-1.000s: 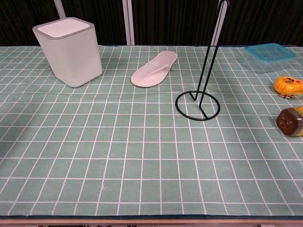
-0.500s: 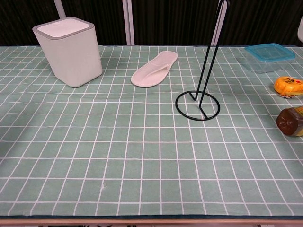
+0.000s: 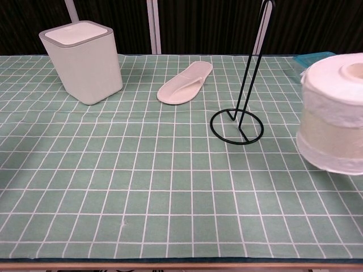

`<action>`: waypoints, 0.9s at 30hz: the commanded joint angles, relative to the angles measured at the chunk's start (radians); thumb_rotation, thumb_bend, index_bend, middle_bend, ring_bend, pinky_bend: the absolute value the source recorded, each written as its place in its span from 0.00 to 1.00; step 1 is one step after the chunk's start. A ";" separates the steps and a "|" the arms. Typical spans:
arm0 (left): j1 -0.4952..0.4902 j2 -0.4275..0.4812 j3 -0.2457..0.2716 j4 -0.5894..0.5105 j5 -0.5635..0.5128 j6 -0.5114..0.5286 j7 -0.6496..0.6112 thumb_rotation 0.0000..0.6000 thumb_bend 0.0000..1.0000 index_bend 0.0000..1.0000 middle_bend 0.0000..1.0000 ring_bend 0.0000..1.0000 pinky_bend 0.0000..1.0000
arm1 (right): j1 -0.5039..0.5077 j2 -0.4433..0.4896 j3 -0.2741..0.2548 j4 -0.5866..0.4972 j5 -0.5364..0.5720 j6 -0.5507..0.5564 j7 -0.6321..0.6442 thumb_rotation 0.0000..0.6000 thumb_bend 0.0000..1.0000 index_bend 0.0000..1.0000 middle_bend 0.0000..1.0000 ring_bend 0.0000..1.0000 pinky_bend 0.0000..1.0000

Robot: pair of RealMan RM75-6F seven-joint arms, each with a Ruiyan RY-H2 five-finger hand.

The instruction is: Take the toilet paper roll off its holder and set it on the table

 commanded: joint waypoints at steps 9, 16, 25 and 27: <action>0.000 0.007 -0.006 0.006 -0.010 -0.003 -0.022 1.00 0.18 0.05 0.00 0.00 0.01 | 0.110 -0.304 -0.024 0.068 0.086 -0.024 -0.168 1.00 0.00 0.19 0.18 0.37 0.16; 0.000 0.008 -0.007 0.008 -0.015 -0.004 -0.025 1.00 0.18 0.05 0.00 0.00 0.01 | 0.157 -0.443 -0.004 0.127 0.179 -0.037 -0.285 1.00 0.00 0.19 0.18 0.32 0.11; -0.001 0.008 -0.007 0.008 -0.017 -0.008 -0.024 1.00 0.18 0.05 0.00 0.00 0.01 | 0.189 -0.477 -0.021 0.141 0.274 -0.095 -0.354 1.00 0.00 0.05 0.03 0.05 0.00; -0.001 0.007 -0.006 0.008 -0.016 -0.009 -0.021 1.00 0.18 0.05 0.00 0.00 0.01 | 0.197 -0.459 -0.027 0.129 0.276 -0.115 -0.342 1.00 0.00 0.01 0.00 0.01 0.00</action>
